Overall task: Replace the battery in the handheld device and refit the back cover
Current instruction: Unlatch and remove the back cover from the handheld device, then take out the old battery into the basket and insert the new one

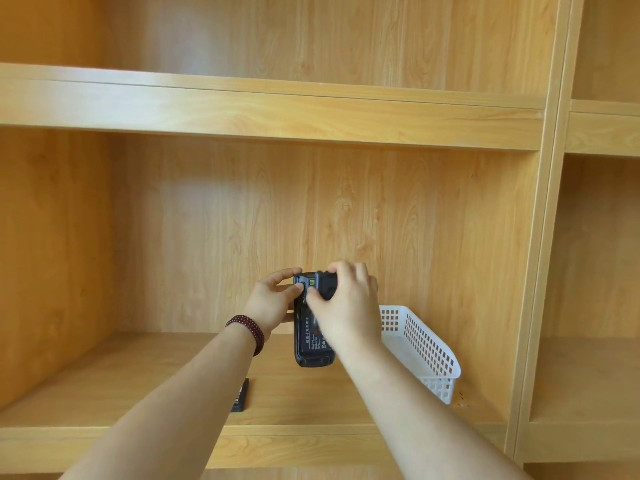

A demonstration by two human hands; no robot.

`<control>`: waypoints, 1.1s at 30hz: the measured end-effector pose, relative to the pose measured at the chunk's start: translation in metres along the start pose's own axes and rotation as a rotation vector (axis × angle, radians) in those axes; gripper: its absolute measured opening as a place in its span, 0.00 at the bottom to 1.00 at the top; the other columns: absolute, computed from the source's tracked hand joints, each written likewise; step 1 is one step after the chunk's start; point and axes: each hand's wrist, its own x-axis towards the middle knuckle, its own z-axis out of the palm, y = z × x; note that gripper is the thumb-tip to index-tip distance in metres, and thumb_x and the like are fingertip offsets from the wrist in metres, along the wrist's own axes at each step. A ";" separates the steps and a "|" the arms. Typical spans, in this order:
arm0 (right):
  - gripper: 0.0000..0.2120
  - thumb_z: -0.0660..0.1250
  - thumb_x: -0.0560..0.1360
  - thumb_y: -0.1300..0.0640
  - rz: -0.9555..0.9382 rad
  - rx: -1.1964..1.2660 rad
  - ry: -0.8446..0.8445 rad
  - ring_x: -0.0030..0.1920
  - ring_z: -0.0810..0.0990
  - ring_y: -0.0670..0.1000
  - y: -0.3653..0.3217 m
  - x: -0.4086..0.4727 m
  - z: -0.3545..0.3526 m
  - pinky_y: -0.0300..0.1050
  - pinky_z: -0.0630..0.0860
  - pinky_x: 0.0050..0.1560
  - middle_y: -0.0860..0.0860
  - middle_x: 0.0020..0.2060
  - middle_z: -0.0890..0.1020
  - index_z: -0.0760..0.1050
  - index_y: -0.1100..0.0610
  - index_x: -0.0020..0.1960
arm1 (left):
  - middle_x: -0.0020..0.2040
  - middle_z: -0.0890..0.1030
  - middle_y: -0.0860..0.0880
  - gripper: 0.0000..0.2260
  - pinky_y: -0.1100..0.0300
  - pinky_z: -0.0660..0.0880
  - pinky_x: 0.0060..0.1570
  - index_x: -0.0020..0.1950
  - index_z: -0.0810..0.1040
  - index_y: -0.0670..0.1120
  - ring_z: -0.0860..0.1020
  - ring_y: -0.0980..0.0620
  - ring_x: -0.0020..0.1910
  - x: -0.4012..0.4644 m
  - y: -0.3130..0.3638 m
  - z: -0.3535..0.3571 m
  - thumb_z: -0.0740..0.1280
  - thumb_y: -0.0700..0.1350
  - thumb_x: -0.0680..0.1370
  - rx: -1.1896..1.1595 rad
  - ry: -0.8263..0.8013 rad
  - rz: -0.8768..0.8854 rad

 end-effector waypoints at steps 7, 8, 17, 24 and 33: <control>0.11 0.71 0.68 0.52 0.351 -0.062 -0.417 0.43 0.82 0.55 0.032 0.011 0.013 0.51 0.83 0.42 0.51 0.46 0.78 0.77 0.54 0.48 | 0.49 0.85 0.43 0.13 0.58 0.81 0.35 0.64 0.76 0.47 0.83 0.50 0.42 0.004 -0.005 -0.019 0.65 0.38 0.80 0.018 0.022 -0.032; 0.10 0.71 0.69 0.52 0.360 -0.103 -0.469 0.42 0.82 0.55 0.034 0.006 0.018 0.50 0.83 0.41 0.51 0.46 0.79 0.78 0.55 0.48 | 0.49 0.85 0.43 0.13 0.58 0.81 0.35 0.64 0.76 0.47 0.83 0.50 0.43 0.005 -0.006 -0.021 0.65 0.38 0.80 0.019 0.026 -0.036; 0.03 0.65 0.73 0.63 0.339 -0.383 -0.603 0.30 0.77 0.49 0.067 -0.030 0.060 0.41 0.75 0.30 0.49 0.33 0.74 0.76 0.56 0.44 | 0.50 0.85 0.44 0.14 0.56 0.81 0.39 0.65 0.77 0.48 0.83 0.49 0.43 0.012 -0.017 -0.030 0.65 0.38 0.80 0.030 0.042 -0.054; 0.08 0.67 0.72 0.58 0.319 -0.480 -0.716 0.47 0.83 0.54 0.085 -0.043 0.076 0.44 0.80 0.42 0.52 0.45 0.82 0.80 0.55 0.50 | 0.49 0.86 0.44 0.14 0.55 0.81 0.39 0.64 0.77 0.48 0.83 0.49 0.42 0.018 -0.022 -0.030 0.66 0.39 0.80 0.027 0.030 -0.067; 0.16 0.59 0.81 0.52 0.153 -0.201 -0.407 0.61 0.76 0.54 0.059 -0.023 0.040 0.47 0.75 0.56 0.52 0.64 0.74 0.74 0.57 0.65 | 0.48 0.85 0.45 0.13 0.57 0.81 0.36 0.64 0.77 0.48 0.83 0.50 0.41 0.017 -0.020 -0.023 0.66 0.38 0.80 0.040 0.013 -0.067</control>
